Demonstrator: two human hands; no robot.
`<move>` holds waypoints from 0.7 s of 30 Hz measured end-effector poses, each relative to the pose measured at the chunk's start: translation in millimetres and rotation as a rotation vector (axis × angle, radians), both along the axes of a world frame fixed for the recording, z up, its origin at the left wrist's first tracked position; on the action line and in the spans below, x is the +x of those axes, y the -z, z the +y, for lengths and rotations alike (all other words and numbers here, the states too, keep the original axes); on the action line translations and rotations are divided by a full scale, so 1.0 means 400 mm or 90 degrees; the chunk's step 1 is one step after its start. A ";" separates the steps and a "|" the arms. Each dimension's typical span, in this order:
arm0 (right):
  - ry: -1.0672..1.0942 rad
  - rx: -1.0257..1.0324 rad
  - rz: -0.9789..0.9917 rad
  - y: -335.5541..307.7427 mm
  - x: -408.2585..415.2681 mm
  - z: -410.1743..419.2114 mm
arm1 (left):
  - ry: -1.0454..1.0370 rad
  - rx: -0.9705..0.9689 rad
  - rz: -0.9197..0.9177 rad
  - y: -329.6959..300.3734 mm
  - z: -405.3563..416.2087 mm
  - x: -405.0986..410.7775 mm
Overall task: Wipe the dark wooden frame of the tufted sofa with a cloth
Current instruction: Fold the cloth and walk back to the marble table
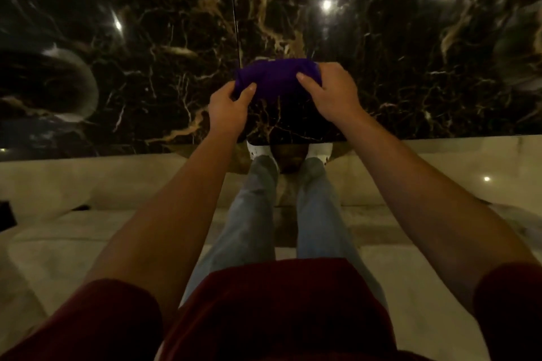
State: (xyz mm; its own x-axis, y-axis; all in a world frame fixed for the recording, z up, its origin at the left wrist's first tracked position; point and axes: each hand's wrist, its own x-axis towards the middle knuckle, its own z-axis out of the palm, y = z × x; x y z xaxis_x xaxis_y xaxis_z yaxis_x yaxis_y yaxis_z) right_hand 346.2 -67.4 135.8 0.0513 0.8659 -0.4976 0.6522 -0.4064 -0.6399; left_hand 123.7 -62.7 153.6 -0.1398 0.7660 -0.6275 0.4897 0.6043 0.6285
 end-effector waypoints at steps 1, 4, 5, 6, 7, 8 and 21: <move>0.005 0.005 -0.010 0.002 -0.003 -0.008 | 0.028 0.005 0.003 0.010 0.000 0.001; 0.026 -0.058 0.005 0.088 -0.015 -0.057 | 0.096 -0.013 0.040 0.091 -0.030 -0.017; 0.030 -0.089 0.013 0.116 -0.019 -0.076 | 0.112 -0.026 0.047 0.122 -0.044 -0.026; 0.037 -0.108 0.023 0.145 -0.020 -0.093 | 0.115 -0.035 0.053 0.148 -0.057 -0.032; 0.043 -0.121 0.038 0.148 -0.016 -0.107 | 0.128 -0.045 0.057 0.153 -0.065 -0.034; 0.042 -0.139 0.051 0.172 -0.020 -0.121 | 0.125 -0.068 0.060 0.179 -0.079 -0.044; -0.099 -0.128 -0.133 0.336 -0.032 -0.037 | 0.137 -0.037 0.163 0.379 -0.020 -0.053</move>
State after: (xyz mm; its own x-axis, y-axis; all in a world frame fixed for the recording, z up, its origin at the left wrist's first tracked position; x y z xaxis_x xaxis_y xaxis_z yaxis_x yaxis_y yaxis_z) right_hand 333.3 -82.0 1.4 0.0452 0.7569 -0.6519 0.8256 -0.3957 -0.4023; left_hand 102.4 -70.8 2.2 -0.1378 0.7592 -0.6361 0.7473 0.5012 0.4363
